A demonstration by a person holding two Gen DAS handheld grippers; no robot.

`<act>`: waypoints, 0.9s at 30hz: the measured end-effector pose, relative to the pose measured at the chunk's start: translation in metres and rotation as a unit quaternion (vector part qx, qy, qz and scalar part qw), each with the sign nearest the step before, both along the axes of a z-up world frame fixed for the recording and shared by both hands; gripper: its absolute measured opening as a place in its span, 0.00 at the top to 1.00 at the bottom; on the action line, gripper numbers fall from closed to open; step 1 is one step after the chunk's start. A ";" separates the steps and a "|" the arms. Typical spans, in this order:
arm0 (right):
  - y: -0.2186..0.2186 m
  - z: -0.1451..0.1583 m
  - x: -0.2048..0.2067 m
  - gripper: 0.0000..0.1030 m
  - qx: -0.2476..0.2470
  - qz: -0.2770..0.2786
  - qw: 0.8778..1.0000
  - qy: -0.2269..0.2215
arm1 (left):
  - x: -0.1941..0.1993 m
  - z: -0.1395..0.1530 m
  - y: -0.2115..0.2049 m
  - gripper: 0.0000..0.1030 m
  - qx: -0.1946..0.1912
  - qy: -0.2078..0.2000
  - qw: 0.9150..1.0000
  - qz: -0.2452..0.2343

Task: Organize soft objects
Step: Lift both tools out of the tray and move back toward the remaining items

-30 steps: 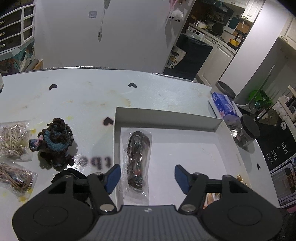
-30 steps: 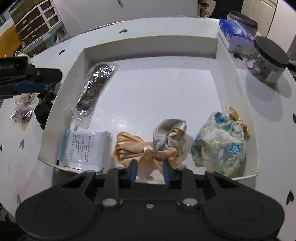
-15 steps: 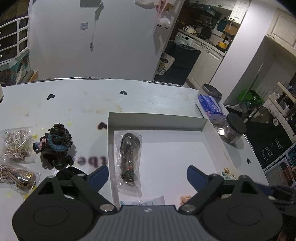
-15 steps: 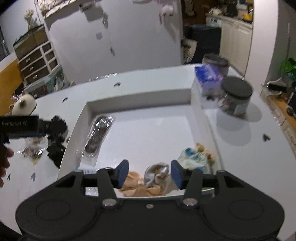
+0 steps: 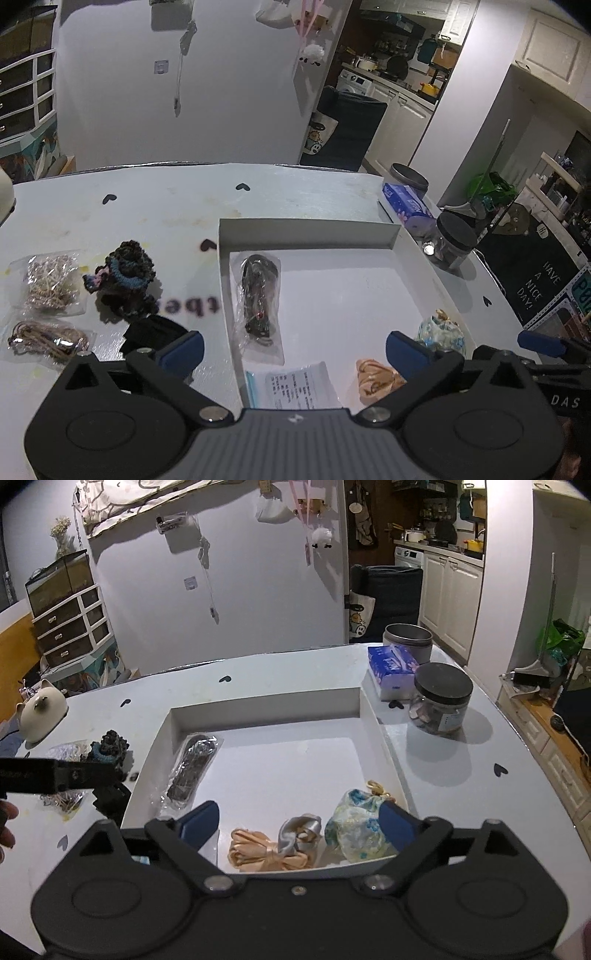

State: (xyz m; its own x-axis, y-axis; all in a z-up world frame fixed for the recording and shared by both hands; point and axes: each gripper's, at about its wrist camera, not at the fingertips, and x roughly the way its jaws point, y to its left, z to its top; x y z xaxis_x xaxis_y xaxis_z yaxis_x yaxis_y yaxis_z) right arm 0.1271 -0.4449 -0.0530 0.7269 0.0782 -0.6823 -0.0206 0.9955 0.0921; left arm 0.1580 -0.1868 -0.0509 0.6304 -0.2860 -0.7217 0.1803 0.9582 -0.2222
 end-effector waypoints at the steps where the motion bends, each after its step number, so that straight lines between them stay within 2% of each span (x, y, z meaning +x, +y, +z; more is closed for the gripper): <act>1: 0.001 0.000 -0.001 0.06 -0.001 0.000 1.000 0.001 | -0.002 0.000 0.002 0.00 -0.001 0.001 1.000 0.000; 7: 0.010 0.003 -0.011 0.00 -0.011 0.002 1.000 -0.003 | -0.016 -0.003 0.014 0.00 -0.007 0.004 1.000 0.004; 27: 0.057 0.006 -0.030 0.00 -0.016 -0.024 1.000 -0.005 | -0.037 -0.004 0.070 0.00 0.001 0.003 1.000 -0.008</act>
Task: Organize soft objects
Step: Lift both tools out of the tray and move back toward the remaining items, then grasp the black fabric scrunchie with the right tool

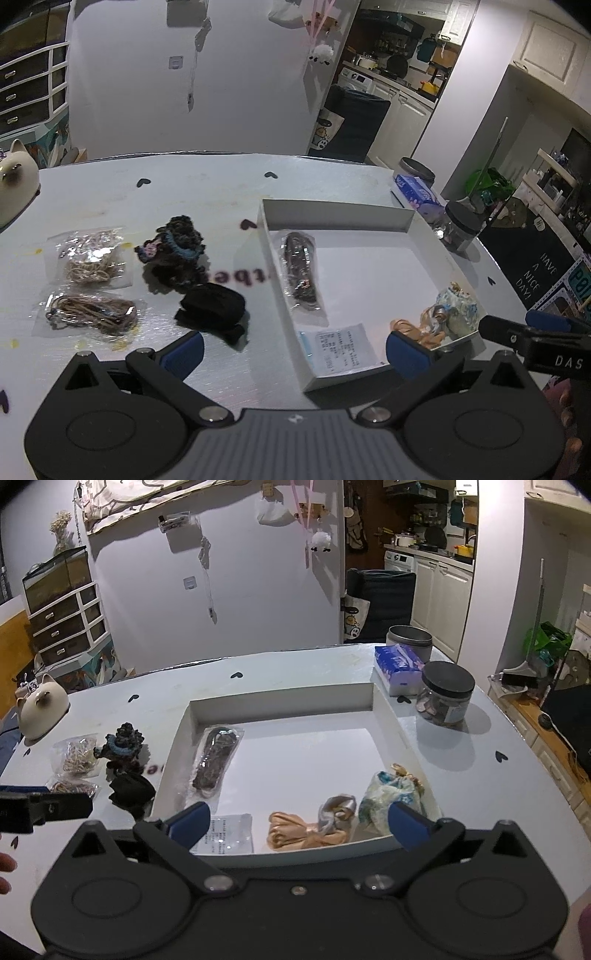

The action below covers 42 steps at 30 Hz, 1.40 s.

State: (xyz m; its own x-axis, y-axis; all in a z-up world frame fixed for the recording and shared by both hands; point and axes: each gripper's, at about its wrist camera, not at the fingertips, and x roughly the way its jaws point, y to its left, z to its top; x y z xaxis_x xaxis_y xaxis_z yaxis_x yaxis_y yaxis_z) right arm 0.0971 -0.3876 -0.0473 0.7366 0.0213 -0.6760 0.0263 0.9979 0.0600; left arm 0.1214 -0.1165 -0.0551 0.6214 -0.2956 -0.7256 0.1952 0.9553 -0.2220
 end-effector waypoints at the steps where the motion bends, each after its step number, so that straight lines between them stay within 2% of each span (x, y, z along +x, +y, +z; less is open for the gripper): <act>1: 0.003 0.000 -0.001 0.00 0.001 -0.002 1.000 0.000 | -0.001 0.000 0.004 0.00 0.001 0.000 1.000 0.001; 19: 0.097 -0.008 0.010 0.00 0.023 0.030 0.999 0.001 | -0.013 -0.007 0.110 0.00 0.022 0.006 0.998 0.055; 22: 0.114 -0.008 0.014 0.00 0.022 0.035 0.999 -0.009 | -0.013 -0.010 0.127 0.00 0.017 0.009 0.997 0.069; 32: 0.167 -0.015 0.041 0.00 0.009 0.094 0.995 -0.008 | -0.010 -0.012 0.158 0.00 0.004 0.008 0.996 0.086; 40: 0.196 -0.027 0.065 0.22 -0.029 0.161 0.987 -0.008 | 0.021 -0.006 0.166 0.00 -0.024 -0.010 0.997 0.074; 42: 0.203 -0.032 0.072 0.23 -0.039 0.178 0.983 -0.007 | 0.029 -0.004 0.165 0.01 -0.028 -0.013 0.997 0.071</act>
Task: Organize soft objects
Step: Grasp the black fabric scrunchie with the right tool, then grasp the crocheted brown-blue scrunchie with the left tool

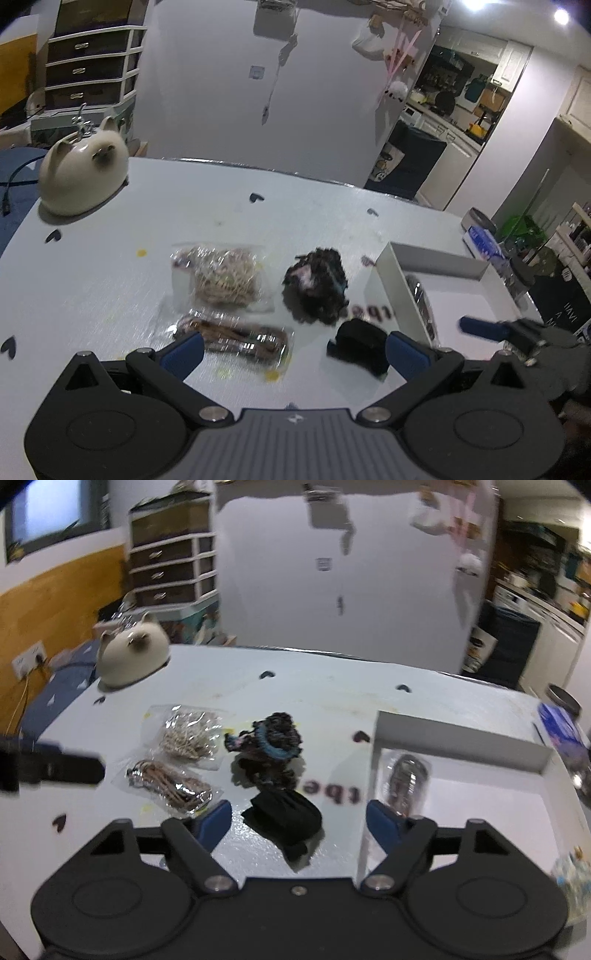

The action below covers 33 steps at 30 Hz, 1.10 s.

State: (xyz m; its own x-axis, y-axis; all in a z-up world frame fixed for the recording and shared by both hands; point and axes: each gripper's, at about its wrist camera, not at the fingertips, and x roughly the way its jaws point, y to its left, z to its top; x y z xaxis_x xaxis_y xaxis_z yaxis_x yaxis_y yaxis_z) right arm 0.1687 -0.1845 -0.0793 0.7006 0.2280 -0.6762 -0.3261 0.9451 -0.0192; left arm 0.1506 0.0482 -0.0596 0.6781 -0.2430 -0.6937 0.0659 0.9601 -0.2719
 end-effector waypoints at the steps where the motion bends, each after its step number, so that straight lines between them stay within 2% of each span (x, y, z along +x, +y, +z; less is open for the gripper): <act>1: 0.003 -0.003 0.004 0.25 -0.006 0.009 1.000 0.001 | 0.005 0.000 -0.001 0.01 -0.002 -0.001 1.000 -0.002; 6: 0.016 -0.021 0.026 0.31 -0.029 0.062 0.997 0.023 | 0.027 -0.002 -0.003 0.06 -0.011 0.002 1.000 -0.009; 14: 0.025 -0.046 0.077 0.34 -0.043 0.132 0.987 0.079 | 0.053 -0.010 0.002 0.07 -0.018 0.011 1.000 -0.007; 21: 0.024 -0.072 0.118 0.35 -0.064 0.208 0.966 0.139 | 0.074 -0.019 0.004 0.07 -0.021 0.025 0.999 -0.013; 23: 0.023 -0.077 0.123 0.41 -0.067 0.227 0.959 0.157 | 0.083 -0.022 0.002 0.07 -0.019 0.027 0.999 -0.018; 28: 0.018 -0.081 0.129 0.71 -0.050 0.231 0.953 0.190 | 0.106 -0.028 -0.009 0.07 -0.011 0.029 0.999 -0.043; 33: 0.014 -0.076 0.123 0.78 -0.043 0.207 0.959 0.187 | 0.127 -0.041 -0.026 0.13 -0.005 0.039 0.996 -0.075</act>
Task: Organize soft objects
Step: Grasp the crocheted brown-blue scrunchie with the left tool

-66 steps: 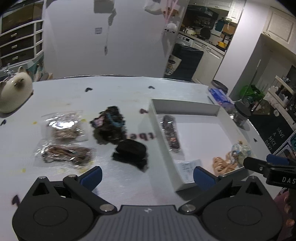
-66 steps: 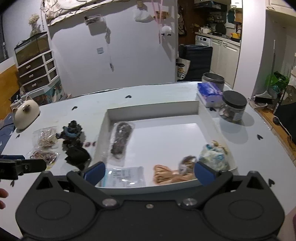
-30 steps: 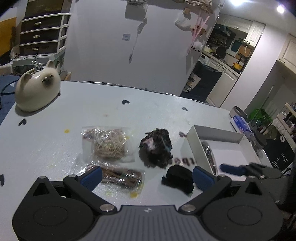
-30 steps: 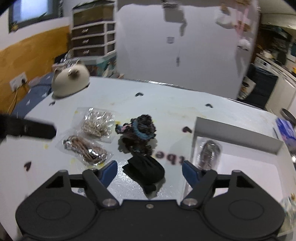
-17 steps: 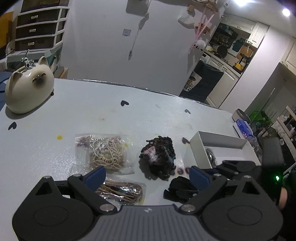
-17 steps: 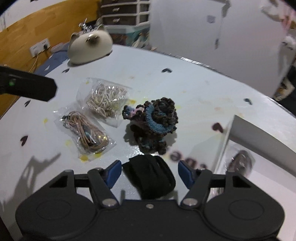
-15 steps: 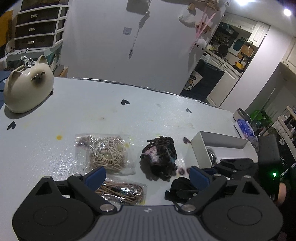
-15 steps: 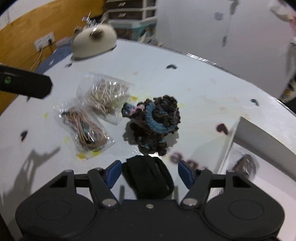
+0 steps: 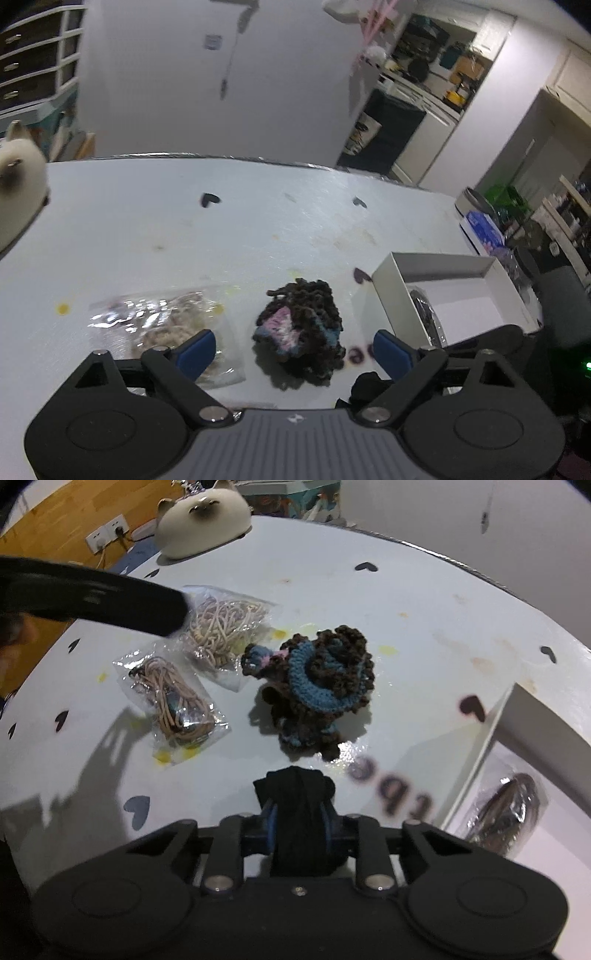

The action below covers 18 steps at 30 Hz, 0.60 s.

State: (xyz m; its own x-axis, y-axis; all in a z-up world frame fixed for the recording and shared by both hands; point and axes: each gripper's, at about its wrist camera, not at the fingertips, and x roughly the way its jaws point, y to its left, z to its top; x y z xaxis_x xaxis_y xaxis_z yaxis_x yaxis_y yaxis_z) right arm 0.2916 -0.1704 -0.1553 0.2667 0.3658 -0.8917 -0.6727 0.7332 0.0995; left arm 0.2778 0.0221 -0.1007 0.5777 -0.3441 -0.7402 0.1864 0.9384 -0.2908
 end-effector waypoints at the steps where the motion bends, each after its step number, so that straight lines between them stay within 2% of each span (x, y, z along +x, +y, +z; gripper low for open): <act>1: -0.001 0.001 -0.002 0.79 0.002 -0.010 1.000 -0.002 | 0.004 -0.003 -0.003 0.16 0.001 0.003 1.000 -0.003; 7: -0.010 0.011 -0.023 0.80 0.035 -0.071 0.997 -0.006 | 0.031 -0.021 -0.021 0.22 0.007 0.019 1.000 -0.008; 12: -0.014 0.016 -0.042 0.80 0.047 -0.100 0.994 -0.007 | 0.049 -0.038 -0.030 0.22 0.021 0.031 0.999 -0.017; 16: -0.017 0.021 -0.049 0.80 0.054 -0.126 0.991 -0.009 | 0.057 -0.051 -0.036 0.31 0.051 0.043 0.998 -0.022; 18: -0.019 0.023 -0.052 0.80 0.055 -0.140 0.989 -0.012 | 0.060 -0.054 -0.037 0.34 0.051 0.046 0.997 -0.026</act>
